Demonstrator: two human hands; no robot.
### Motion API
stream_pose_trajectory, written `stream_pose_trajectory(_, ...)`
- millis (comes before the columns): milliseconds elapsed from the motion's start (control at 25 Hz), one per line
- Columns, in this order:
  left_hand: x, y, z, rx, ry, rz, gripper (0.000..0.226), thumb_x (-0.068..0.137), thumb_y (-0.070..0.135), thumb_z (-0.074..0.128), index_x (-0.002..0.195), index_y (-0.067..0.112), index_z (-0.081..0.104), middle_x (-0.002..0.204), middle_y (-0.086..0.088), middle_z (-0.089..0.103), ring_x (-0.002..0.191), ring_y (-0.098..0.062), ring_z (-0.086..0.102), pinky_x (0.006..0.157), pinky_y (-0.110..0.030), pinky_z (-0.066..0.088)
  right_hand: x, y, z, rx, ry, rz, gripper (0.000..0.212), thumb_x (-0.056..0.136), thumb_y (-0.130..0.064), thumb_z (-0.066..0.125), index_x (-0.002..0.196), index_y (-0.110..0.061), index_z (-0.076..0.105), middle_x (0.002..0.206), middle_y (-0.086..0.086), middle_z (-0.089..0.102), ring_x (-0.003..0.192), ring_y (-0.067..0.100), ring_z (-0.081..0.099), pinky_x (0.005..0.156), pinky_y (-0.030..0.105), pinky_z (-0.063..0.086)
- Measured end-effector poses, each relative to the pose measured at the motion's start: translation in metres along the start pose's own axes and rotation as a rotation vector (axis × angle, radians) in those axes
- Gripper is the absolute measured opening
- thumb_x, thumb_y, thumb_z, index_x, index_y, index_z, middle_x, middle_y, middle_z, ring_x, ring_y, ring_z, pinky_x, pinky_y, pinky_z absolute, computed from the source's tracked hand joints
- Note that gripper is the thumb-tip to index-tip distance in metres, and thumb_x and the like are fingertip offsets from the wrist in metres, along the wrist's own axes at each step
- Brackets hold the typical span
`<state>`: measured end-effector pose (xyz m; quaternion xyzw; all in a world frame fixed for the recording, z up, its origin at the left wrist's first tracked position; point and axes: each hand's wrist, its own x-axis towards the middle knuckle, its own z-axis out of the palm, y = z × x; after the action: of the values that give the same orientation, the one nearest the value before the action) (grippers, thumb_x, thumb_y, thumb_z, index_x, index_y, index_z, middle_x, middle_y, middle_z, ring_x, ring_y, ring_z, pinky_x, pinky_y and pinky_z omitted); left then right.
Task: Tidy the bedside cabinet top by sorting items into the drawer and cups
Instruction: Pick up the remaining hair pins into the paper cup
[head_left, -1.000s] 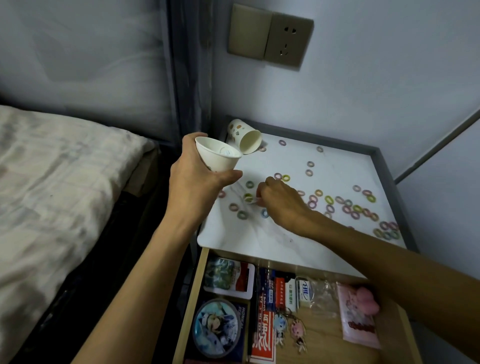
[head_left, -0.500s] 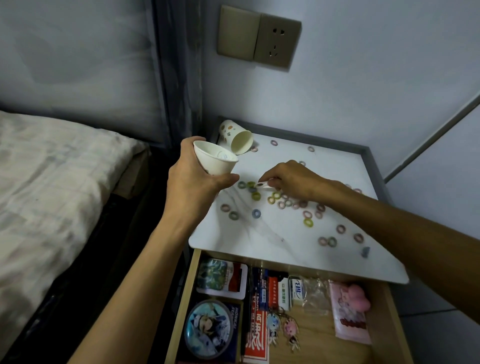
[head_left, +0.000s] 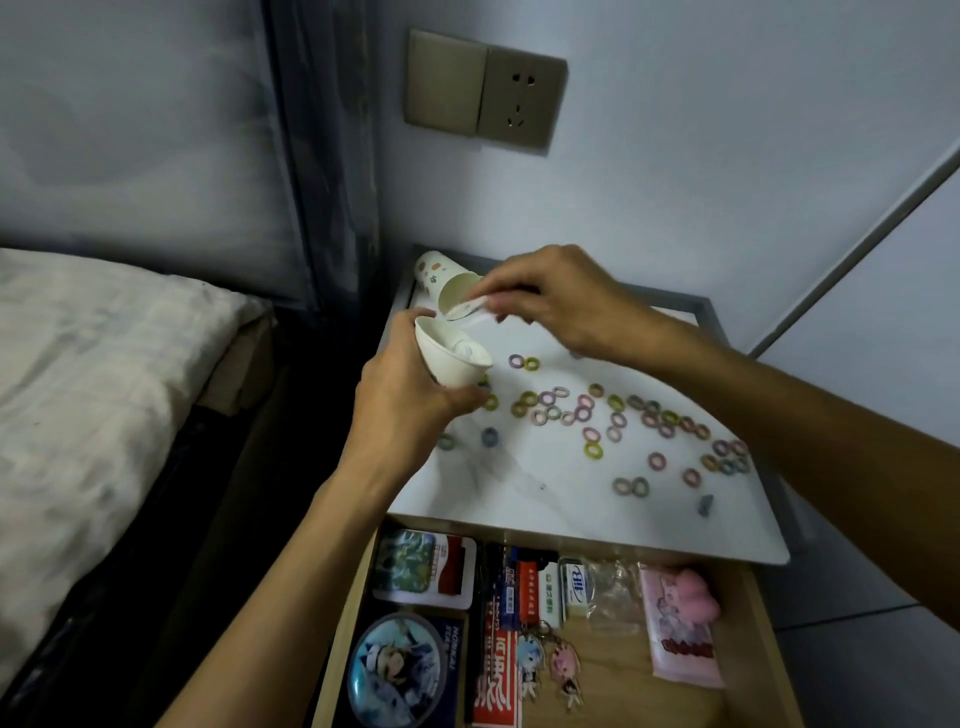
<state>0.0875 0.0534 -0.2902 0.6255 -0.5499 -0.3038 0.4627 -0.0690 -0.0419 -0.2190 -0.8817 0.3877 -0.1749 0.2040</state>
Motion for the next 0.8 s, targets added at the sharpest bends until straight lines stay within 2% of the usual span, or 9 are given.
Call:
stream_pose_trajectory(80,-0.002,0.005,0.008,-0.005,-0.031,0.031,0.075,0.062,0.021,0.089,0.123,0.028,0.046,0.098,0.013,0.061,0.088,-0.006,0.061,0.066,-0.027,0.054,-0.003,-0.015,0.010,-0.122,-0.134,-0.133,0.015,0.090,-0.018,0.065,0.100,-0.017,0.076,0.087,-0.010,0.068,0.077,-0.001,0.058,0.069,0.011,0.042)
stream_pose_trajectory(160,-0.004,0.007,0.013,-0.030,-0.045,0.057,0.077,0.061,0.019,0.089,0.124,0.027,0.046,0.101,0.011,0.063,0.092,-0.009,0.063,0.072,-0.032,0.056,-0.009,-0.020,0.016,-0.183,-0.170,-0.188,0.013,0.089,-0.013,0.063,0.094,-0.014,0.075,0.086,-0.005,0.067,0.078,0.005,0.057,0.069,0.021,0.044)
stream_pose_trajectory(280,-0.009,0.012,0.018,-0.041,-0.086,0.093,0.077,0.062,0.019,0.089,0.126,0.026,0.046,0.106,0.010,0.064,0.091,-0.007,0.063,0.071,-0.027,0.056,-0.027,-0.016,0.010,-0.019,-0.068,-0.036,0.019,0.085,-0.015,0.070,0.103,-0.020,0.074,0.093,-0.010,0.067,0.081,0.003,0.061,0.071,0.014,0.047)
stream_pose_trajectory(360,-0.013,0.014,0.020,-0.054,-0.120,0.114,0.075,0.063,0.020,0.089,0.124,0.028,0.046,0.104,0.010,0.064,0.089,-0.007,0.064,0.066,-0.024,0.056,-0.044,-0.011,0.005,0.088,0.009,0.064,0.019,0.084,-0.018,0.074,0.103,-0.020,0.075,0.095,-0.010,0.068,0.081,0.004,0.063,0.072,0.014,0.049)
stream_pose_trajectory(480,-0.019,0.013,0.028,-0.085,-0.155,0.139,0.075,0.061,0.026,0.089,0.122,0.031,0.046,0.103,0.010,0.064,0.090,-0.009,0.064,0.071,-0.036,0.058,-0.072,-0.009,0.006,0.148,0.174,0.234,0.019,0.086,-0.022,0.071,0.105,-0.020,0.072,0.089,-0.008,0.066,0.077,0.006,0.061,0.067,0.012,0.048)
stream_pose_trajectory(600,-0.032,0.017,0.040,-0.104,-0.184,0.156,0.076,0.061,0.022,0.091,0.122,0.027,0.047,0.106,0.010,0.063,0.093,-0.008,0.063,0.073,-0.029,0.056,-0.106,-0.002,0.013,0.194,0.198,0.470,0.023,0.092,-0.032,0.062,0.112,-0.021,0.067,0.087,-0.004,0.066,0.073,0.008,0.061,0.064,0.020,0.049)
stream_pose_trajectory(720,-0.050,0.022,0.053,-0.120,-0.268,0.172,0.076,0.062,0.018,0.091,0.123,0.026,0.046,0.108,0.011,0.062,0.096,-0.005,0.061,0.075,-0.022,0.053,-0.136,0.002,0.021,0.415,0.104,0.562,0.023,0.097,-0.028,0.054,0.090,-0.014,0.071,0.066,-0.002,0.063,0.057,0.011,0.055,0.056,0.027,0.042)
stream_pose_trajectory(800,-0.062,0.027,0.060,-0.203,-0.394,0.149,0.072,0.066,0.020,0.089,0.124,0.025,0.047,0.112,0.010,0.060,0.098,-0.003,0.061,0.077,-0.019,0.051,-0.155,0.002,0.024,0.449,0.122,0.574,0.029,0.096,-0.022,0.055,0.073,-0.010,0.066,0.053,-0.003,0.055,0.048,0.008,0.049,0.052,0.026,0.038)
